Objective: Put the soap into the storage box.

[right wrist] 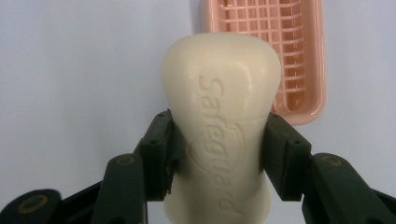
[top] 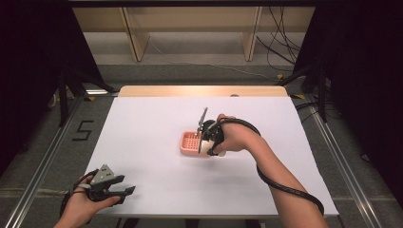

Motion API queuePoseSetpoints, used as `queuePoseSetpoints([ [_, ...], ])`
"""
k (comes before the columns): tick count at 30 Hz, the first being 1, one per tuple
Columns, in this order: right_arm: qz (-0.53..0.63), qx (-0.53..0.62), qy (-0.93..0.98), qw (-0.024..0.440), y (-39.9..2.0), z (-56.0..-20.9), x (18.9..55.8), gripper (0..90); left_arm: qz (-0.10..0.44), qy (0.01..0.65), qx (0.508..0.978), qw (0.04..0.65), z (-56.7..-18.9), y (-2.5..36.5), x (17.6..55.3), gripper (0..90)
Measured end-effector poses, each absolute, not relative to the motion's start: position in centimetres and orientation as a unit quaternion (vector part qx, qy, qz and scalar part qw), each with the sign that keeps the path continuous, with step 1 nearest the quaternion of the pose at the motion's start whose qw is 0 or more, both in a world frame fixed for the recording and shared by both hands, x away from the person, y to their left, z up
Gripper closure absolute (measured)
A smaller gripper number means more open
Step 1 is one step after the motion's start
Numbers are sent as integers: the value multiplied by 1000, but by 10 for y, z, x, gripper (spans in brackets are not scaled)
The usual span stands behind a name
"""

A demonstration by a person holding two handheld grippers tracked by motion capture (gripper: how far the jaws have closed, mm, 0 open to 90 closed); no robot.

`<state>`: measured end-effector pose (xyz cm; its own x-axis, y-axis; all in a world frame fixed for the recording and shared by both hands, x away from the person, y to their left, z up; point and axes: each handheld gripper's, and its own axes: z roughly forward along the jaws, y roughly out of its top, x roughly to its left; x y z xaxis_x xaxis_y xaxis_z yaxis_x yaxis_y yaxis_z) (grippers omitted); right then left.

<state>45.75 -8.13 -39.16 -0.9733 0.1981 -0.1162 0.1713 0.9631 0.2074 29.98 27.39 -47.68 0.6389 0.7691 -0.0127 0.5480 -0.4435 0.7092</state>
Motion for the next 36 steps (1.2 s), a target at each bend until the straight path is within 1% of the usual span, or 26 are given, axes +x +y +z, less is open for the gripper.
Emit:
queuePoseSetpoints([
  [1, 96, 109, 987, 68, -81, -391, 456, 505, 159, 395, 835, 350, -477, 274, 300, 391],
  [5, 100, 97, 988, 71, -81, -391, 459, 505, 164, 395, 835, 346, -477, 274, 300, 391],
  [7, 96, 112, 986, 72, -81, -390, 458, 505, 164, 395, 835, 346, -477, 274, 300, 391],
  [15, 103, 92, 987, 78, -80, -390, 463, 505, 164, 397, 833, 349, -477, 274, 300, 391],
  [21, 98, 112, 986, 80, -79, -389, 464, 505, 163, 396, 834, 349, -477, 274, 300, 391],
  [23, 102, 97, 987, 79, -80, -389, 467, 505, 163, 397, 833, 349, -477, 274, 300, 391],
  [25, 102, 111, 985, 78, -80, -389, 467, 505, 156, 395, 833, 353, -476, 274, 300, 391],
  [26, 102, 113, 985, 78, -79, -389, 467, 505, 156, 393, 836, 351, -476, 275, 300, 391],
  [27, 100, 112, 985, 79, -79, -389, 467, 505, 156, 375, 853, 327, -473, 278, 301, 391],
  [28, 98, 124, 984, 80, -78, -389, 466, 505, 156, 367, 861, 316, -472, 280, 301, 391],
  [32, 99, 123, 984, 84, -79, -389, 468, 505, 156, 367, 861, 316, -472, 280, 301, 391],
  [33, 99, 127, 984, 80, -79, -390, 469, 505, 154, 386, 843, 342, -475, 276, 300, 391],
  [36, 100, 115, 985, 87, -79, -391, 472, 505, 154, 383, 846, 338, -474, 277, 300, 391],
])
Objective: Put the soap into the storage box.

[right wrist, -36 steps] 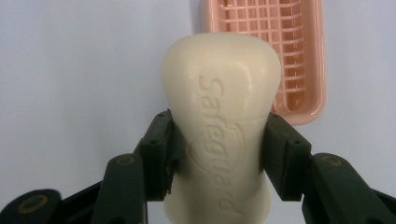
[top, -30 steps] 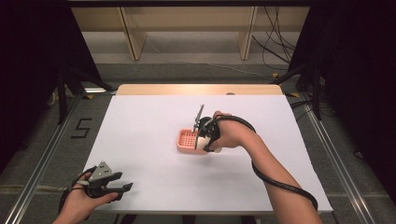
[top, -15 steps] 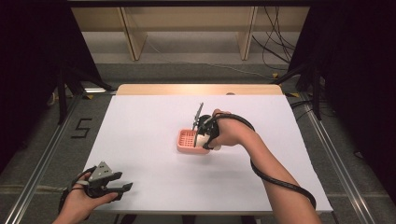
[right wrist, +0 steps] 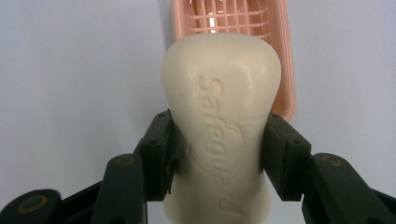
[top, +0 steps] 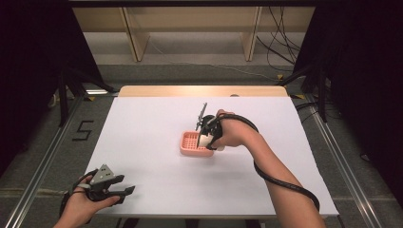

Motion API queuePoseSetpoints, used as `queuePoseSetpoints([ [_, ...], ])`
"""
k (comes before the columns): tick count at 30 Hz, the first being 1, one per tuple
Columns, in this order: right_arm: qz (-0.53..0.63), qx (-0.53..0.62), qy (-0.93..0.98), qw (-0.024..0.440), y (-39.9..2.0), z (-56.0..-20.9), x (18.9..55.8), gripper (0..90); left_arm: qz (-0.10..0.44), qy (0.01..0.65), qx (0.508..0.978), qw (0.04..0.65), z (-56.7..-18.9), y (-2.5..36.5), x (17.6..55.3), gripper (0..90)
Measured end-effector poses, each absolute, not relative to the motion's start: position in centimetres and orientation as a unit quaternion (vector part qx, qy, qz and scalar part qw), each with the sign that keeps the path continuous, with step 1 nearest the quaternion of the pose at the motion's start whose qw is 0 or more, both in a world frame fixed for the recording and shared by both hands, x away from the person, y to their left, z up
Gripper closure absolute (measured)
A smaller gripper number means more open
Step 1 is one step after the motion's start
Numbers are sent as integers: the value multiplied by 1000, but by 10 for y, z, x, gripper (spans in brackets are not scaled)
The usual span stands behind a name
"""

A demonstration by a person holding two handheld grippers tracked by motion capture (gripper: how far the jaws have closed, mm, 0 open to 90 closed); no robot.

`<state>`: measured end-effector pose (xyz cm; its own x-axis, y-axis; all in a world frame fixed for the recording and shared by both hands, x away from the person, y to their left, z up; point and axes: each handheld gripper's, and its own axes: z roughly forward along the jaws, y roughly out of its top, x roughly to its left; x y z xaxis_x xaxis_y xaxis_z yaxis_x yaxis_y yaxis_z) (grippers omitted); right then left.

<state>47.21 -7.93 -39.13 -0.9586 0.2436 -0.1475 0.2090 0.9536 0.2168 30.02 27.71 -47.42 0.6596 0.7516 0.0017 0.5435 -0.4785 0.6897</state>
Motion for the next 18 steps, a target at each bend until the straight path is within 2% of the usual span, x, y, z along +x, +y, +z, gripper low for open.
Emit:
queuePoseSetpoints([
  [7, 96, 123, 984, 87, -77, -393, 474, 505, 157, 395, 834, 351, -476, 275, 300, 391],
  [9, 100, 113, 985, 88, -77, -394, 478, 505, 154, 380, 848, 335, -474, 278, 300, 391],
  [12, 95, 139, 982, 87, -76, -394, 476, 506, 156, 397, 832, 353, -476, 274, 300, 391],
  [18, 96, 122, 983, 94, -75, -394, 481, 505, 154, 383, 845, 339, -474, 277, 300, 391],
])
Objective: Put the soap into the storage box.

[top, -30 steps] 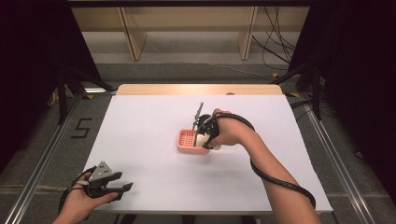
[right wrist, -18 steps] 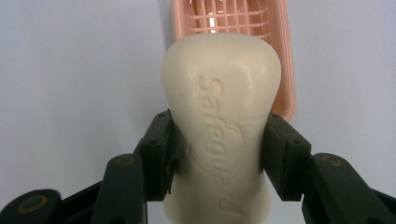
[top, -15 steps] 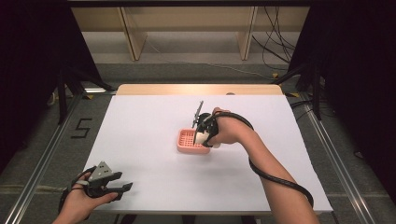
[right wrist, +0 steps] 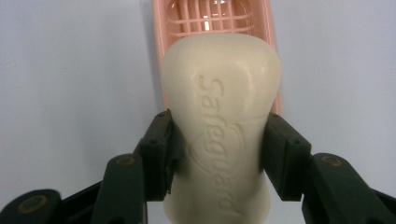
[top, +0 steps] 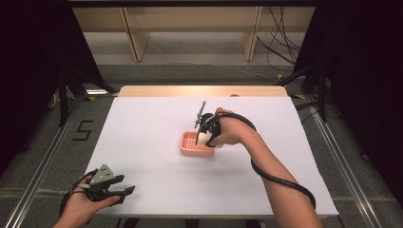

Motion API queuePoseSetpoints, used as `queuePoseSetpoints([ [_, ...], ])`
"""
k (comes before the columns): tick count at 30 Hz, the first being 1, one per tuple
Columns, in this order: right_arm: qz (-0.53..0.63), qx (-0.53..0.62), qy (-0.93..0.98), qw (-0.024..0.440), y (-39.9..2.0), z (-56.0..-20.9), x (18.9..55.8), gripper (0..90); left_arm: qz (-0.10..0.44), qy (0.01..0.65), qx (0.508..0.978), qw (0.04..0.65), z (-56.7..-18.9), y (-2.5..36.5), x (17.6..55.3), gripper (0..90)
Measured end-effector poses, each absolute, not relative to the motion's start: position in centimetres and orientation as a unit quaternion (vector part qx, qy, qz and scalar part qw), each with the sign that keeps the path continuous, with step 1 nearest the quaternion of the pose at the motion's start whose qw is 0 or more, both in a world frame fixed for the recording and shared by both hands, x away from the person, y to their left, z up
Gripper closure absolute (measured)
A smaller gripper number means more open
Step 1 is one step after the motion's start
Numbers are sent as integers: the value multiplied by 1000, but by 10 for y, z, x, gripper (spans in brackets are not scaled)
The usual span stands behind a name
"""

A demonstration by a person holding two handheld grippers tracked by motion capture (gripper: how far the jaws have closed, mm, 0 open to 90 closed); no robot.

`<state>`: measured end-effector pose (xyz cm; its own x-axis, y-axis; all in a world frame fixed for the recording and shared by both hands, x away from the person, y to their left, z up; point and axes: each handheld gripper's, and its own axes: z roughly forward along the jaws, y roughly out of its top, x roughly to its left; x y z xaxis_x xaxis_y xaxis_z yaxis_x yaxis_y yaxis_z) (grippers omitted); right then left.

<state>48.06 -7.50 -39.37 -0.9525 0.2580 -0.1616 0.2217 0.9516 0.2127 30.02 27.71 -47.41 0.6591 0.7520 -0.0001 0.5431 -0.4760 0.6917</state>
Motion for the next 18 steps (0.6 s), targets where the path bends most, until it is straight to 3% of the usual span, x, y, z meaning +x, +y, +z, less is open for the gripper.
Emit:
queuePoseSetpoints([
  [18, 105, 127, 981, 100, -68, -394, 485, 505, 150, 391, 839, 347, -475, 276, 300, 391],
])
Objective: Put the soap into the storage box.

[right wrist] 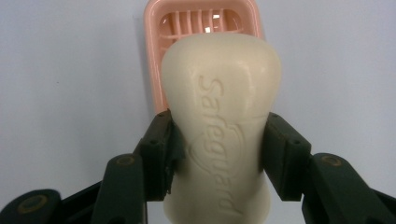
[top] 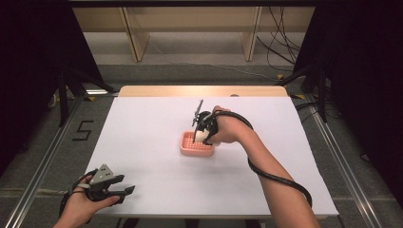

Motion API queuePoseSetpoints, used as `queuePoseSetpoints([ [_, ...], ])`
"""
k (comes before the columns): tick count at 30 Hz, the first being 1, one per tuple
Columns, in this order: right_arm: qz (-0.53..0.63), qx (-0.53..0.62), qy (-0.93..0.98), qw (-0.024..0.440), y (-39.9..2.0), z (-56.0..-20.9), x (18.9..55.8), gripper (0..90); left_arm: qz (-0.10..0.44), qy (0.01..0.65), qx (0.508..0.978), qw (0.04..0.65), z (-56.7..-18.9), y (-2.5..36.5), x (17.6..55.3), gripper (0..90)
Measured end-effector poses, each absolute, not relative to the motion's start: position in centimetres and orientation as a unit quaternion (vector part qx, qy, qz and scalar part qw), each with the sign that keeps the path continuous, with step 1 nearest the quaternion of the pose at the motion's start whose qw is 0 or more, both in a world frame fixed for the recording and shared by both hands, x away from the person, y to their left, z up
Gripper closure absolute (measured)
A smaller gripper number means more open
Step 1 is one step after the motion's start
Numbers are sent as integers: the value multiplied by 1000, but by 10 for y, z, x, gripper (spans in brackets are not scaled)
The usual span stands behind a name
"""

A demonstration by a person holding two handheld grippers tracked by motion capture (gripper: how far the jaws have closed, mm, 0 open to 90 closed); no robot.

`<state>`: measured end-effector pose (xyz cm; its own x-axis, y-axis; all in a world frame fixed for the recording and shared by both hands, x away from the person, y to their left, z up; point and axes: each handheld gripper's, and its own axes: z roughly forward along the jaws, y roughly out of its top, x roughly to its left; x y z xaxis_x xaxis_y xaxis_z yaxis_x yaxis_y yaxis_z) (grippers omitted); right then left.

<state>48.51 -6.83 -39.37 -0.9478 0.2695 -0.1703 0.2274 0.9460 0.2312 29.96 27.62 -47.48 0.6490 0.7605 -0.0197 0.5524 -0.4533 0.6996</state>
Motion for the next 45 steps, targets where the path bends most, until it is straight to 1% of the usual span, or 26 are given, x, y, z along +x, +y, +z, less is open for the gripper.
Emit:
queuePoseSetpoints([
  [2, 109, 105, 983, 102, -68, -394, 488, 505, 150, 391, 839, 347, -475, 276, 300, 391],
  [5, 107, 110, 983, 105, -65, -394, 488, 505, 150, 392, 838, 349, -475, 276, 300, 391],
  [6, 108, 110, 982, 104, -65, -394, 488, 505, 152, 402, 828, 360, -476, 274, 299, 391],
  [10, 109, 113, 982, 104, -62, -393, 489, 505, 151, 401, 829, 360, -476, 274, 299, 391],
  [13, 115, 91, 983, 111, -61, -394, 492, 505, 151, 401, 829, 360, -476, 274, 299, 391],
  [19, 111, 114, 982, 106, -58, -394, 491, 505, 151, 402, 828, 361, -476, 274, 299, 391],
  [26, 109, 100, 983, 108, -57, -393, 493, 505, 150, 402, 828, 361, -476, 274, 299, 391],
  [28, 119, 116, 981, 101, -55, -394, 492, 505, 150, 402, 828, 362, -476, 274, 299, 391],
  [34, 113, 106, 982, 108, -56, -395, 495, 505, 150, 401, 828, 362, -476, 274, 299, 391],
  [45, 117, 113, 981, 106, -52, -398, 496, 505, 149, 404, 825, 366, -477, 273, 299, 391],
])
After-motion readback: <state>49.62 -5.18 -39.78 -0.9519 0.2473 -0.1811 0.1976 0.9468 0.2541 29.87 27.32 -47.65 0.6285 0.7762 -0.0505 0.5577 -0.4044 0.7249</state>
